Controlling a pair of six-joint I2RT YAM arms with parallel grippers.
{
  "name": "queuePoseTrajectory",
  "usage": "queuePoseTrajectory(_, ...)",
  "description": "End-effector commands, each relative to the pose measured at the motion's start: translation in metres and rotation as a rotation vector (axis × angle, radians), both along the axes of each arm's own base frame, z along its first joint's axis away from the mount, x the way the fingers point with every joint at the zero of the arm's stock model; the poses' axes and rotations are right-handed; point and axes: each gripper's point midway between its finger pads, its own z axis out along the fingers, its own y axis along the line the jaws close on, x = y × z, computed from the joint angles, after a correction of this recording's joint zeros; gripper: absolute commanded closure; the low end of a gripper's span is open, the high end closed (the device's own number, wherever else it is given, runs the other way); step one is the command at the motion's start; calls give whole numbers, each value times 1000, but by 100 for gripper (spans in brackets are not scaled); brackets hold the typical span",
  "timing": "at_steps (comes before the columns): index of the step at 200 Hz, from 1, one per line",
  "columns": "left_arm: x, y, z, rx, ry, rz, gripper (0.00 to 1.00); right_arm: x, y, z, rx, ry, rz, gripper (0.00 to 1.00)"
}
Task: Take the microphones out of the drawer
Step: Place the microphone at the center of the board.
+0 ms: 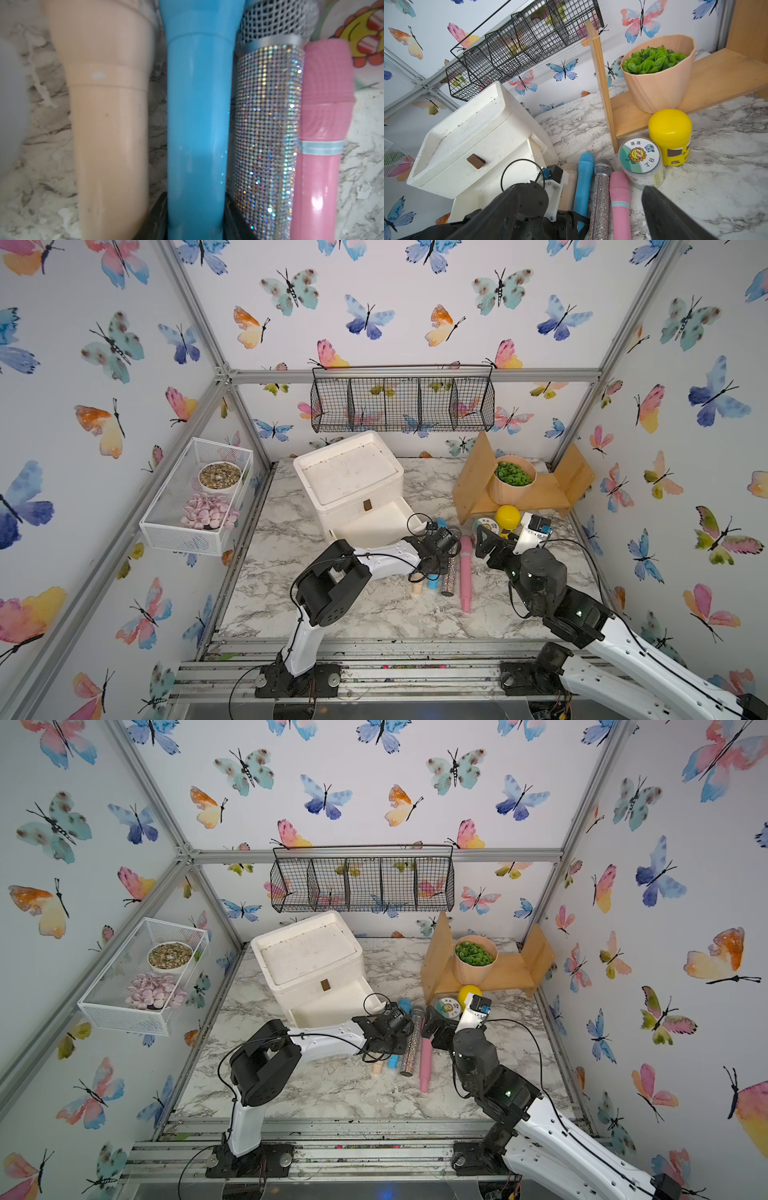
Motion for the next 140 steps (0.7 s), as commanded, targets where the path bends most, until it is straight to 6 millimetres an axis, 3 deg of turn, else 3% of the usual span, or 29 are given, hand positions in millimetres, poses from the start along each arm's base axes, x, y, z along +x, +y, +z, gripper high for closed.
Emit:
queuePoseTrajectory(1,-2,-1,1,17,-8,-6,59,0,-4,0,5,-5,-21,2)
queuePoseTrajectory(46,1,-1,14,9,-38,-13,51,1,2,3,4,-13,7,2)
queuePoseTrajectory(52,3,-2,31,-16,-62,-13,50,1,3,4,4,-15,9,2)
queuePoseTrajectory(105,5,0,72,-54,-144,-26,51,3,6,10,-4,-28,15,2)
queuePoseTrajectory(140,-5,0,93,-81,-179,-66,51,4,4,11,-14,-31,8,2)
